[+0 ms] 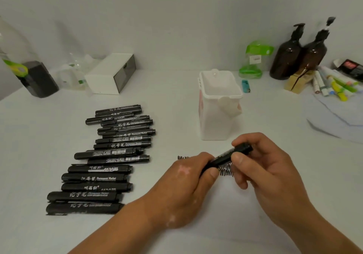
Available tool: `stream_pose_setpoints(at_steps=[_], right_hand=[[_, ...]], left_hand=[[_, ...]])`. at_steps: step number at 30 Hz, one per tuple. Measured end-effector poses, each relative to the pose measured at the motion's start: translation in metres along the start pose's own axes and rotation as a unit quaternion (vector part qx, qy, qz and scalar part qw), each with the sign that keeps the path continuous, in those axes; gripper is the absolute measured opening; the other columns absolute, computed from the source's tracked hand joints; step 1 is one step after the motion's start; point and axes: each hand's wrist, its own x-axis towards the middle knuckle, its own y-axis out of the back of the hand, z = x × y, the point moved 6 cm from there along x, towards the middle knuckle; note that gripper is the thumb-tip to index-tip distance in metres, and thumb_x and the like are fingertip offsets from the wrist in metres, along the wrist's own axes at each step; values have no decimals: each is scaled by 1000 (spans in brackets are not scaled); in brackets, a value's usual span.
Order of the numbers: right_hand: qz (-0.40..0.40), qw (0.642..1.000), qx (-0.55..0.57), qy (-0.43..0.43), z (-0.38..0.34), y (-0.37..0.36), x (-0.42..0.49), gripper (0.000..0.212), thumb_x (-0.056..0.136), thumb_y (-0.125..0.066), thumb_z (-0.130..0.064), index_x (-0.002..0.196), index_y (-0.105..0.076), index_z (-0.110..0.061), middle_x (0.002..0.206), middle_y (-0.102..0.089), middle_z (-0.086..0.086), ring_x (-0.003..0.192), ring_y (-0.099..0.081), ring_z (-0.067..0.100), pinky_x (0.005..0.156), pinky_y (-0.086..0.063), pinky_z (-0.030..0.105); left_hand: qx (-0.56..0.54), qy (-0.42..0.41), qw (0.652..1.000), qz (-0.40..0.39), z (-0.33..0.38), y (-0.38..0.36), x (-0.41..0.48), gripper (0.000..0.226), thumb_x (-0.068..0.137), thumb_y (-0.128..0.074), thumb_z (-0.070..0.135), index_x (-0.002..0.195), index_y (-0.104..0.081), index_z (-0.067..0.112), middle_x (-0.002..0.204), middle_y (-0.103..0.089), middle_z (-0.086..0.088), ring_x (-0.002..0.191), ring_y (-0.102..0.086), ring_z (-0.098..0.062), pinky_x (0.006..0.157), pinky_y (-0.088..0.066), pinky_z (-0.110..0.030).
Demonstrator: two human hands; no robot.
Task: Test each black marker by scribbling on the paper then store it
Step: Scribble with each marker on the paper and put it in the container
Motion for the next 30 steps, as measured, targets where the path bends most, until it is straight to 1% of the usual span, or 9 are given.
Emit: stream_pose_setpoints(at_steps=[2, 4, 7, 13, 16, 19, 21, 24, 30], right_hand=[[-28, 999, 7, -38, 7, -6, -1, 21, 76, -74, -35, 90, -67, -21, 56, -54, 3, 50, -46, 20, 47, -42, 27], [-47, 997, -36, -50, 12, -12, -3, 21, 78, -73, -40, 83, -63, -22, 52, -52, 3, 48, -45, 17, 45, -39, 26], [-51, 996, -63, -48, 15, -16, -6, 20, 86, -69, -37, 80, -58, -22, 52, -50, 3, 48, -43, 16, 45, -37, 26], [-66, 996, -11, -64, 12, -20, -8, 22, 90, -65, -29, 84, -51, -12, 52, -42, 3, 46, -38, 13, 44, -31, 27], [-61, 997, -5, -55, 10, -22, -9, 19, 89, -66, -26, 79, -53, -16, 52, -44, -1, 46, -39, 13, 43, -32, 25], [30, 999, 12, -24, 1, -2, -2, 17, 83, -66, -20, 70, -56, -19, 48, -41, 0, 44, -36, 16, 42, -28, 27], [135, 986, 91, -25, -4, 30, 2, 13, 77, -63, -15, 66, -59, -19, 47, -35, -1, 41, -31, 15, 43, -22, 27], [221, 965, 135, -28, -12, 69, 5, 11, 76, -60, -17, 73, -70, -17, 48, -36, 0, 40, -37, 17, 42, -29, 23], [164, 980, 93, -59, -15, 81, 4, 26, 85, -56, -27, 88, -79, -16, 72, -72, 15, 60, -70, 25, 41, -44, 25]], left_hand=[[7, -14, 1000, -3, 5, -1, 0, 27, 104, -38, 38, 97, -54, 17, 77, -58, 9, 69, -52, -12, 64, -43, -28], [8, -34, 999, -7, 11, -3, -1, 24, 106, -40, 35, 97, -55, 17, 82, -62, 16, 73, -57, -4, 66, -45, -22], [4, -54, 999, 0, 17, -4, -3, 20, 105, -43, 32, 97, -56, 20, 81, -60, 32, 73, -56, 12, 67, -37, -4], [2, -64, 998, 5, 24, -2, -7, 16, 104, -46, 27, 102, -59, 18, 75, -57, 42, 63, -52, 20, 61, -32, 2], [1, -55, 998, 0, 25, -2, -7, 15, 103, -49, 31, 103, -61, 20, 71, -56, 39, 59, -51, 16, 59, -33, 0], [48, -40, 998, 21, 16, 6, -7, 29, 94, -56, 53, 107, -58, 27, 66, -52, 21, 60, -49, 0, 57, -33, -8], [93, -20, 995, 23, 2, 17, -8, 46, 81, -61, 65, 114, -56, 33, 83, -54, 19, 75, -50, 6, 66, -34, -4], [151, -4, 988, -35, -19, 30, -13, 55, 73, -68, 69, 117, -59, 39, 110, -50, 25, 96, -45, 19, 78, -31, 3], [167, 33, 981, -91, -43, 40, -18, 75, 63, -71, 75, 128, -51, 45, 127, -42, 33, 108, -41, 20, 88, -32, 0]])
